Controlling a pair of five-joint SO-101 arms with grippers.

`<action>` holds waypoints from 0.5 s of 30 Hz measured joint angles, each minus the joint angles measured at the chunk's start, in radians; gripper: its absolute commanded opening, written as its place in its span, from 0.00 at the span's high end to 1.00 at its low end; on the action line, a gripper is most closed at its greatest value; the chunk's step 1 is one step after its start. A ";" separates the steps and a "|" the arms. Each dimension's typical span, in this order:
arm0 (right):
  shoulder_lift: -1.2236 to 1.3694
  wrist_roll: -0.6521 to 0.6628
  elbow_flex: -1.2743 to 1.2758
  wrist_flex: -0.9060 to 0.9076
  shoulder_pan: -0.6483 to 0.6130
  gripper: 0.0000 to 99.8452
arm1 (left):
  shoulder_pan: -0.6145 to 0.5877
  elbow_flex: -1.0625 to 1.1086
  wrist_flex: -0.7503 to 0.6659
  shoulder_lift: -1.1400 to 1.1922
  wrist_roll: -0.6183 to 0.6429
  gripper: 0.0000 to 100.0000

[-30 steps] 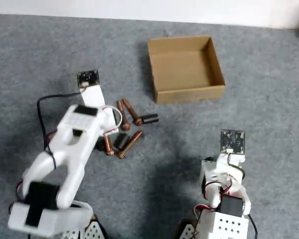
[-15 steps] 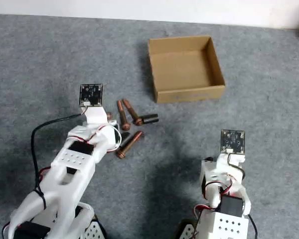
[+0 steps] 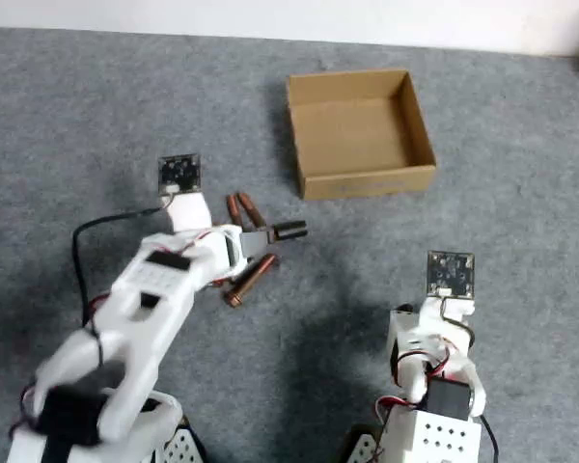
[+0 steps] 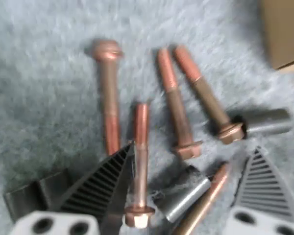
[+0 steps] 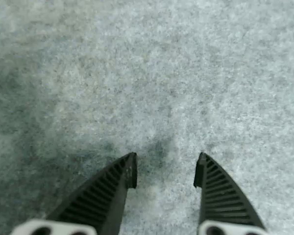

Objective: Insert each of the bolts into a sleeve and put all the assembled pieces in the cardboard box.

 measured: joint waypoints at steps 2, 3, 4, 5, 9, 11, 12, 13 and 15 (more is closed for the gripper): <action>0.000 0.000 0.000 0.000 0.000 0.82 | 0.002 -0.074 0.068 0.077 0.000 0.73; 0.000 0.000 0.000 0.000 0.000 0.82 | 0.002 -0.109 0.097 0.110 0.000 0.73; 0.000 0.000 0.000 0.000 0.000 0.82 | 0.000 -0.138 0.118 0.140 0.000 0.73; 0.000 0.000 0.000 0.000 0.000 0.82 | -0.005 -0.161 0.130 0.161 0.000 0.72; 0.000 0.000 0.000 0.000 0.000 0.82 | -0.083 -0.235 0.132 0.196 0.000 0.71; 0.000 0.000 0.000 0.000 0.000 0.82 | -0.123 -0.256 0.123 0.201 0.000 0.71; 0.000 0.000 0.000 0.000 0.000 0.82 | -0.140 -0.262 0.118 0.201 0.000 0.71; 0.000 0.000 0.000 0.000 0.000 0.82 | -0.149 -0.267 0.114 0.201 0.000 0.71; 0.000 0.000 0.000 0.000 0.000 0.82 | -0.158 -0.267 0.114 0.201 0.006 0.71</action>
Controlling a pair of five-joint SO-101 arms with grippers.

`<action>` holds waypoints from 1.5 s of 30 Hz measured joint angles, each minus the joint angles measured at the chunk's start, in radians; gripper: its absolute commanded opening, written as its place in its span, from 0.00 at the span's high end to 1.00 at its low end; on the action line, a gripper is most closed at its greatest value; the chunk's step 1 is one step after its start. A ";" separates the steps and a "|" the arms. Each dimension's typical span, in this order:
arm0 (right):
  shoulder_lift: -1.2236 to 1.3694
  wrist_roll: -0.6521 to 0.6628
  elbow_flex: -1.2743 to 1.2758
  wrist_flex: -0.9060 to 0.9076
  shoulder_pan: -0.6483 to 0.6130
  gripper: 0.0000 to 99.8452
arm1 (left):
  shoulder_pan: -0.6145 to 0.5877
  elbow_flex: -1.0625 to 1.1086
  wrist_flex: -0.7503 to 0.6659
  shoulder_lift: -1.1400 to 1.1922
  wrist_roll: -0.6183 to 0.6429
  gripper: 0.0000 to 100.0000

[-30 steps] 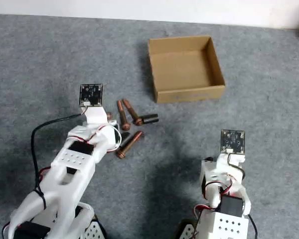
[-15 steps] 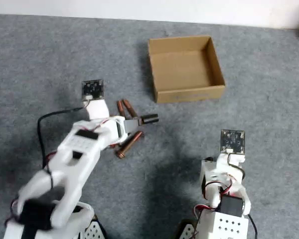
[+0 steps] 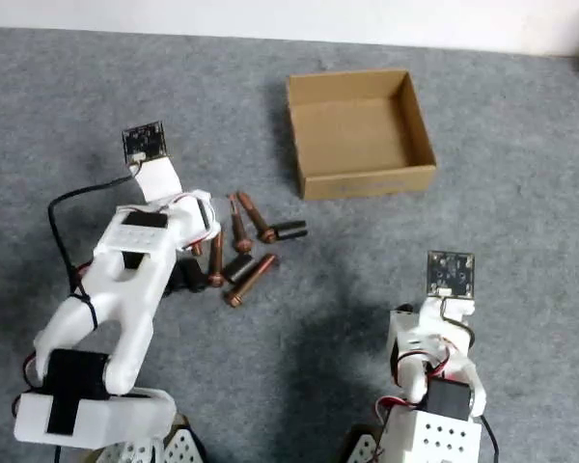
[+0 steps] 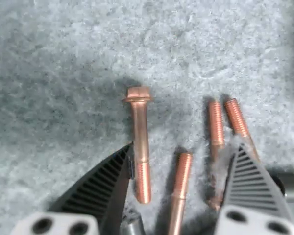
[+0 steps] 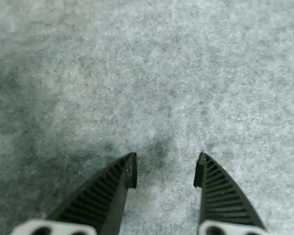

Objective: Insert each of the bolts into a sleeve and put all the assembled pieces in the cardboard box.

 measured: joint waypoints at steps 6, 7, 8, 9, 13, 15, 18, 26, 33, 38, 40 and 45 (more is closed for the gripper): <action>0.000 0.000 0.000 0.000 0.000 0.82 | -0.006 0.000 0.000 0.005 0.000 0.71; 0.000 0.000 0.000 0.000 0.000 0.82 | -0.014 0.000 -0.008 0.009 0.000 0.71; 0.000 0.000 0.000 0.000 0.000 0.82 | -0.023 0.000 -0.021 0.020 0.003 0.71; 0.000 0.000 0.000 0.000 0.000 0.82 | -0.032 -0.005 -0.035 0.037 0.017 0.71; 0.000 0.000 0.000 0.000 0.000 0.82 | -0.057 -0.103 -0.040 0.167 0.058 0.71; 0.000 0.000 0.000 0.000 0.000 0.82 | -0.060 -0.190 0.018 0.250 0.063 0.71; 0.000 0.000 0.000 0.000 0.000 0.82 | -0.060 -0.334 0.158 0.370 0.063 0.71; 0.000 0.000 0.000 0.000 0.000 0.82 | -0.058 -0.617 0.445 0.542 0.066 0.71; 0.000 0.000 0.000 0.000 0.000 0.82 | -0.052 -0.649 0.494 0.554 0.074 1.00; 0.000 0.000 0.000 0.000 0.000 0.82 | -0.041 -0.657 0.505 0.554 0.074 0.99; 0.000 0.000 0.000 0.000 0.000 0.82 | -0.035 -0.657 0.506 0.554 0.069 1.00; 0.000 0.000 0.000 0.000 0.000 0.82 | -0.035 -0.657 0.506 0.554 0.069 1.00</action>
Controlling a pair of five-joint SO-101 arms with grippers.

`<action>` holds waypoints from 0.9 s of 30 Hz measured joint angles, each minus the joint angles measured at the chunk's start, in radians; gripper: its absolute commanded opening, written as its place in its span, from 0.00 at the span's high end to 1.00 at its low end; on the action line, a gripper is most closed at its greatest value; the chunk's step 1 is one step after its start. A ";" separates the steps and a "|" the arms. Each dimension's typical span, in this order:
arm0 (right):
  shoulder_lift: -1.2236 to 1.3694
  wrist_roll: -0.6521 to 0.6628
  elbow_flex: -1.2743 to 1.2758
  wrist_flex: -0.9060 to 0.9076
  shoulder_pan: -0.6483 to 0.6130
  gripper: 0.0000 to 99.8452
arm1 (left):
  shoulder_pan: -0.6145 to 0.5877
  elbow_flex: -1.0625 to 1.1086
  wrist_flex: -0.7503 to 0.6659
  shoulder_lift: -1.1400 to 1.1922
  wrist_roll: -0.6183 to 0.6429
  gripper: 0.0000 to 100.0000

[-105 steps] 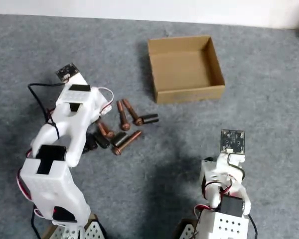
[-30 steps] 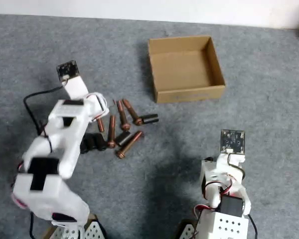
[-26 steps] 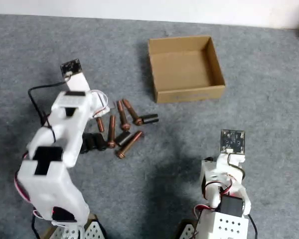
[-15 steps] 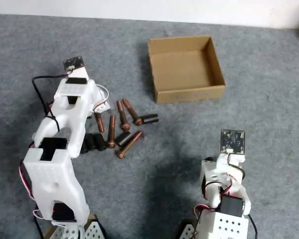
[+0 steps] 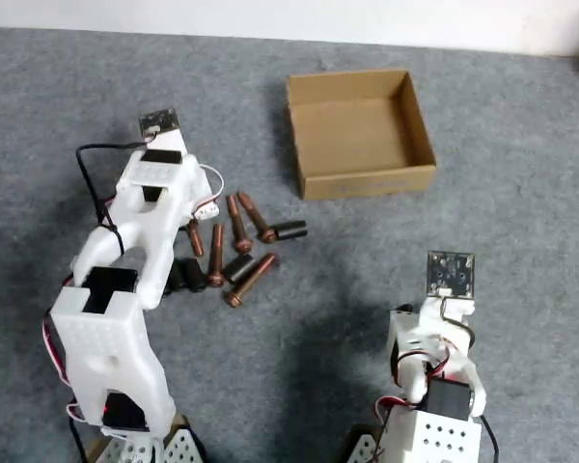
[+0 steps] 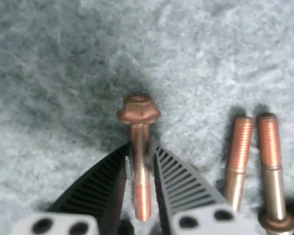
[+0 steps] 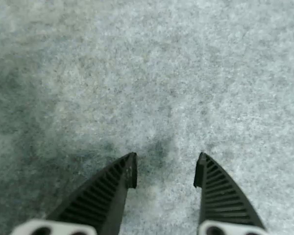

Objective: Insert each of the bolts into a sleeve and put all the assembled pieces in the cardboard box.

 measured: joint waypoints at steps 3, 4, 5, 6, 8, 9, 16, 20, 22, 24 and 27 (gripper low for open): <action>0.000 0.000 0.000 0.000 0.000 0.82 | 0.000 0.012 0.000 -0.018 0.000 1.00; 0.000 0.000 0.000 0.000 0.000 0.82 | 0.000 0.028 0.000 -0.034 0.000 1.00; 0.000 0.000 0.000 0.000 0.000 0.82 | 0.000 0.052 0.000 -0.055 0.000 1.00; 0.000 0.000 0.000 0.000 0.000 0.82 | 0.000 0.078 0.000 -0.083 0.000 1.00; 0.000 0.000 0.000 0.000 0.000 0.82 | -0.002 0.135 0.000 -0.152 0.000 1.00; 0.000 0.000 0.000 0.000 0.000 0.82 | -0.002 0.166 0.000 -0.193 0.000 1.00; 0.000 0.000 0.000 0.000 0.000 0.82 | -0.014 0.364 0.006 -0.482 -0.014 1.00; 0.000 0.089 0.000 0.000 0.000 0.82 | -0.091 0.433 -0.018 -0.569 -0.115 1.00; -0.002 0.172 0.000 -0.005 -0.002 0.82 | -0.130 0.462 -0.040 -0.603 -0.118 1.00; -0.002 0.247 0.000 -0.032 -0.046 0.82 | -0.144 0.486 -0.049 -0.638 -0.121 1.00; 0.008 0.278 -0.029 -0.034 -0.158 0.82 | -0.144 0.520 -0.057 -0.686 -0.121 1.00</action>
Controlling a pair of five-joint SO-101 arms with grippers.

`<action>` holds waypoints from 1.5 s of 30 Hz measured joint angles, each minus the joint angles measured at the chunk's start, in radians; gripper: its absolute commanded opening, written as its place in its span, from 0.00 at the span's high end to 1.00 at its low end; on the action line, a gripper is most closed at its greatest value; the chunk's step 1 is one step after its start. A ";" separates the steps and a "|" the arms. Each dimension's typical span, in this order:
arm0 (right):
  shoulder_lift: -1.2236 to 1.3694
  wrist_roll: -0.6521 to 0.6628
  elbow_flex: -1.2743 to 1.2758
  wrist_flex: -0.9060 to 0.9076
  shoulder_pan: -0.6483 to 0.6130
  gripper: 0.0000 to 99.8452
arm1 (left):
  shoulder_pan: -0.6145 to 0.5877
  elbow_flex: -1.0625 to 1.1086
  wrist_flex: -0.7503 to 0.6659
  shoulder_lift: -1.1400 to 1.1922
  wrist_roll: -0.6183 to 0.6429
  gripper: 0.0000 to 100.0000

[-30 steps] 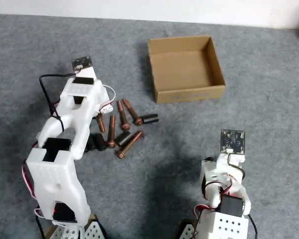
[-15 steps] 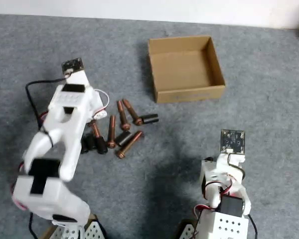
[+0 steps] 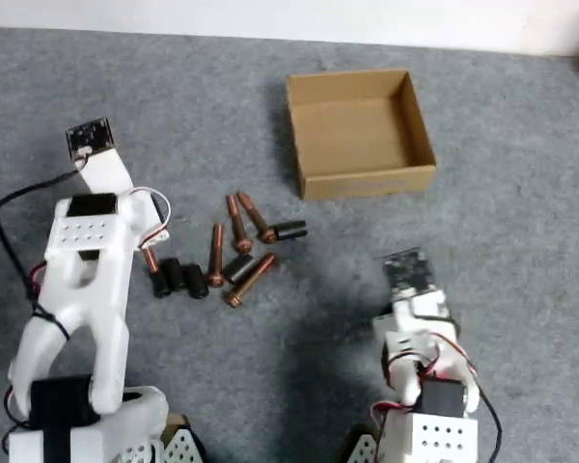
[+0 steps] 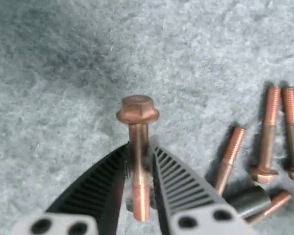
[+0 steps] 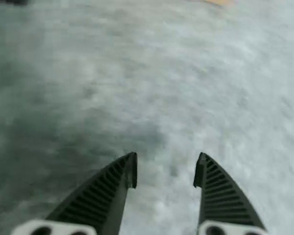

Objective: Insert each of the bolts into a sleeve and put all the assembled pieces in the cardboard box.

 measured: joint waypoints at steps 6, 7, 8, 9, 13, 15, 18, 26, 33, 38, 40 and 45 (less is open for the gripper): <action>0.238 0.002 -0.281 0.009 -0.252 0.82 | -0.005 0.052 -0.078 -0.031 -0.002 1.00; 0.307 0.002 -0.341 0.000 -0.264 0.82 | -0.005 0.058 -0.089 -0.031 0.000 1.00; 0.388 0.002 -0.400 -0.009 -0.275 0.82 | -0.005 0.061 -0.095 -0.031 -0.002 1.00; 0.477 0.002 -0.466 -0.014 -0.285 0.82 | -0.005 0.061 -0.098 -0.031 0.000 1.00; 0.813 0.002 -0.718 -0.017 -0.404 0.82 | -0.005 0.061 -0.109 -0.031 0.000 1.00; 0.964 0.014 -0.832 -0.017 -0.462 0.82 | -0.005 0.061 -0.109 -0.031 0.000 1.00; 1.149 0.055 -0.970 -0.017 -0.535 0.82 | -0.029 0.061 -0.109 -0.031 0.000 1.00; 1.478 0.126 -1.080 -0.040 -0.597 0.82 | -0.035 0.061 -0.109 -0.031 0.000 1.00; 1.625 0.141 -1.082 -0.167 -0.597 0.82 | -0.038 0.061 -0.109 -0.031 0.000 0.99; 1.686 0.147 -1.082 -0.187 -0.591 0.82 | -0.054 0.061 -0.109 -0.031 0.000 0.99; 1.708 0.169 -1.082 -0.193 -0.575 0.82 | -0.055 0.061 -0.109 -0.031 0.000 0.99; 1.752 0.186 -1.085 -0.201 -0.542 0.82 | -0.057 0.061 -0.109 -0.031 0.000 0.99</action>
